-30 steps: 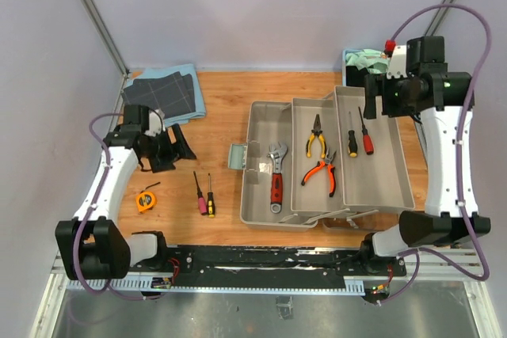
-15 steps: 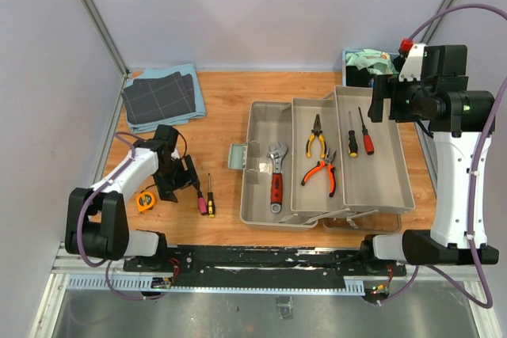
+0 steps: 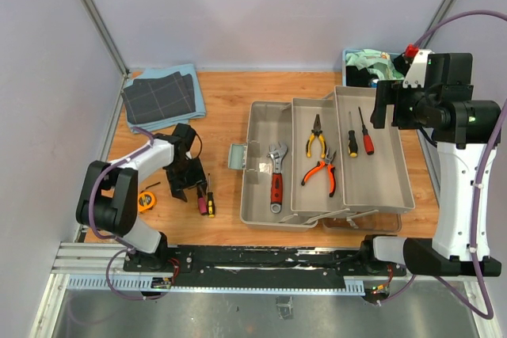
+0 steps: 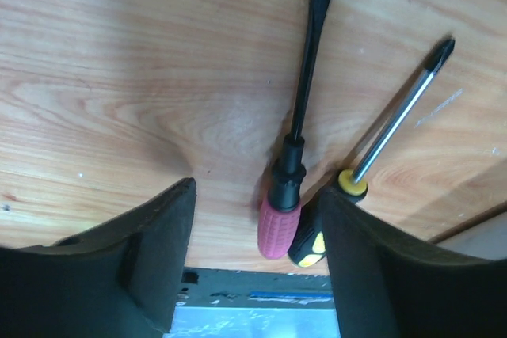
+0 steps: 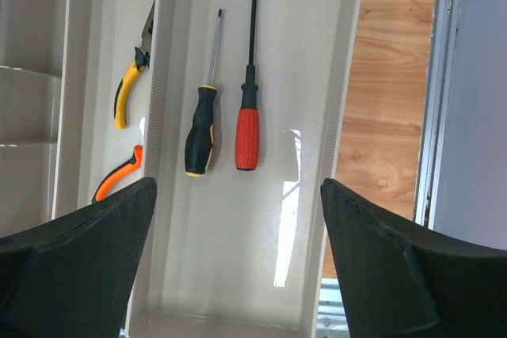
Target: Pack the tool kit
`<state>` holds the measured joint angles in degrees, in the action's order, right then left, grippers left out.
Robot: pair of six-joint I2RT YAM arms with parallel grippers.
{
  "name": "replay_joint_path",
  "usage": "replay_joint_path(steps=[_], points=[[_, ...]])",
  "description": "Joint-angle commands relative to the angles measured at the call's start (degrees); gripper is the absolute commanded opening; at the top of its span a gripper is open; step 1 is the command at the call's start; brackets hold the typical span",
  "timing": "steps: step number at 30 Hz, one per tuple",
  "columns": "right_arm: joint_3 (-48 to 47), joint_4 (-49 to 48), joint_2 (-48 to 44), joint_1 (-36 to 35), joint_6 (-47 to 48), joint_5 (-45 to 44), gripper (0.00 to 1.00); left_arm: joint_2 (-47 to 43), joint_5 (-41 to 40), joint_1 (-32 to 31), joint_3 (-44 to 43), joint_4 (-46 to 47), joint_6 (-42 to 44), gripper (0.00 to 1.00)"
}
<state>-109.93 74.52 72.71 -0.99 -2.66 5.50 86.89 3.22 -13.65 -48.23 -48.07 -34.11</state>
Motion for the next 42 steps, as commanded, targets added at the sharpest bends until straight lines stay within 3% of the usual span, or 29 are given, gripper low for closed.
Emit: replay_joint_path(steps=[1,4,7,10,11,15,20,25,32,37,42], points=[[-1.9,1.9,0.2,1.0,0.0,-2.0,0.86,1.9,-2.0,-0.5,-1.2,1.2,-1.0,0.59],[-2.5,2.0,0.6,1.0,0.0,-2.1,0.87,1.8,-2.5,-0.5,-0.3,1.2,-0.7,0.43],[-3.0,2.0,1.0,1.0,0.0,-1.9,0.87,0.8,-2.5,-0.5,1.5,1.2,-0.6,0.37],[-3.1,1.4,1.6,1.0,-0.3,-1.2,0.87,-0.5,-2.3,-0.5,2.6,1.3,0.0,0.03],[-3.0,1.0,1.6,1.0,-0.4,-0.8,0.87,-1.0,-2.4,-0.5,2.1,1.4,0.4,0.01],[-1.1,-1.3,1.6,1.0,-0.7,1.9,0.89,-4.2,-0.1,-0.4,-3.1,3.2,3.2,0.00],[3.2,-9.2,1.3,1.0,-2.5,10.8,0.91,-8.4,3.8,-0.1,-16.6,7.2,8.0,0.00],[3.9,-18.0,4.6,-0.6,-6.2,23.1,0.91,-11.6,16.3,2.4,-27.2,15.8,9.5,0.00],[3.1,-31.4,11.6,-14.5,-10.6,27.3,0.90,-9.2,34.7,2.6,-32.3,32.4,-1.6,0.00],[1.7,-37.6,16.9,-23.1,-11.8,25.8,0.90,-6.8,39.6,2.6,-34.7,39.6,-7.2,0.00],[-0.4,-41.2,20.5,-26.8,-12.0,26.1,0.90,-5.1,44.3,2.5,-36.0,43.1,-10.9,0.00]])
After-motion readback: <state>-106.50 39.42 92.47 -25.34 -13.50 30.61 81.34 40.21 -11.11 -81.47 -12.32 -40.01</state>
